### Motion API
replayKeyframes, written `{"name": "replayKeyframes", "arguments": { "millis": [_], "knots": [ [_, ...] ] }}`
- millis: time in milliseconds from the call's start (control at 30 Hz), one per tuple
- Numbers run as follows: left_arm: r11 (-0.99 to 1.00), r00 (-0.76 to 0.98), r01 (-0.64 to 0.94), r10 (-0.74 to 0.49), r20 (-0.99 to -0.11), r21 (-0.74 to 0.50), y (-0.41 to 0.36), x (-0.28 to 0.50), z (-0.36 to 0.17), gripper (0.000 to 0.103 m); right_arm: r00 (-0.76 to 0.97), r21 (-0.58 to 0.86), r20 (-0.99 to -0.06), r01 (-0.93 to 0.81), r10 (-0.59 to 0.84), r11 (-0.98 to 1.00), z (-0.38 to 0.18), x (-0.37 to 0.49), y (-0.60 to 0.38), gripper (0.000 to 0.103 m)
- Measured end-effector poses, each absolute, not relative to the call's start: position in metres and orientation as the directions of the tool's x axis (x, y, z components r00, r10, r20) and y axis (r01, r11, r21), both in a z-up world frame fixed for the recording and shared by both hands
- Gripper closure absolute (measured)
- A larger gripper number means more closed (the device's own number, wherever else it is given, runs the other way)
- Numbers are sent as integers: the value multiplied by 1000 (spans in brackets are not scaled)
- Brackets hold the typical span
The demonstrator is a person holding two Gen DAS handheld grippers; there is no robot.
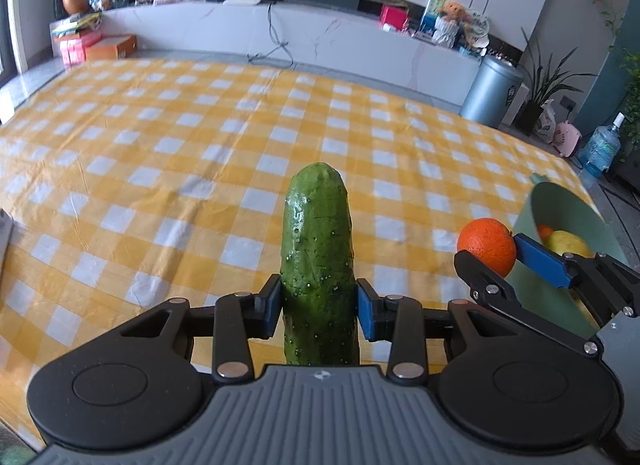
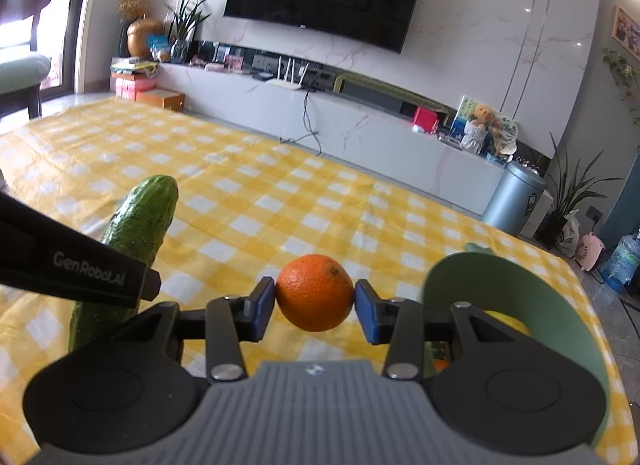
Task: Organize fruits
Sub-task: 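Carry the cucumber and tangerine over the green colander with both tools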
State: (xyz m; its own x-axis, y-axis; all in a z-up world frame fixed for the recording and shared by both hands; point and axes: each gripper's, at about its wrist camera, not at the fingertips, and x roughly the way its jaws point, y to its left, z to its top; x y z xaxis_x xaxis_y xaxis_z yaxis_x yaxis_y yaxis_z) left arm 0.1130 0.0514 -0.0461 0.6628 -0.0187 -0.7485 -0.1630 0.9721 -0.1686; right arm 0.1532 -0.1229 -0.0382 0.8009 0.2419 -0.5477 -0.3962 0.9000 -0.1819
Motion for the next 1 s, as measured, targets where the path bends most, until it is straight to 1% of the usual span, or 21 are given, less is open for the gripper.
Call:
{"name": "replayKeyframes", "arguments": {
  "millis": [167,267,433,600,800,1000],
  "knots": [
    [978,693,-132,-27,-720,-163,40,104,-26,60,821,-171,-518,-376,241,911,-22,137,-138,62],
    [981,716,-99,-45,-696,-165,30,100,-11,60,842,-171,-485,-357,237,918,-8,125,-150,62],
    [982,744,-31,-100,-661,-184,10,96,13,60,873,-150,-437,-307,215,940,14,112,-177,62],
    [980,754,38,-157,-638,-197,-13,100,29,60,894,-112,-413,-237,172,965,32,104,-214,62],
    [973,753,126,-222,-619,-195,-44,109,39,60,907,-39,-411,-117,91,992,35,104,-262,62],
    [954,725,195,-296,-621,-228,-70,126,37,60,886,65,-462,-9,38,998,22,118,-297,62]
  ]
}}
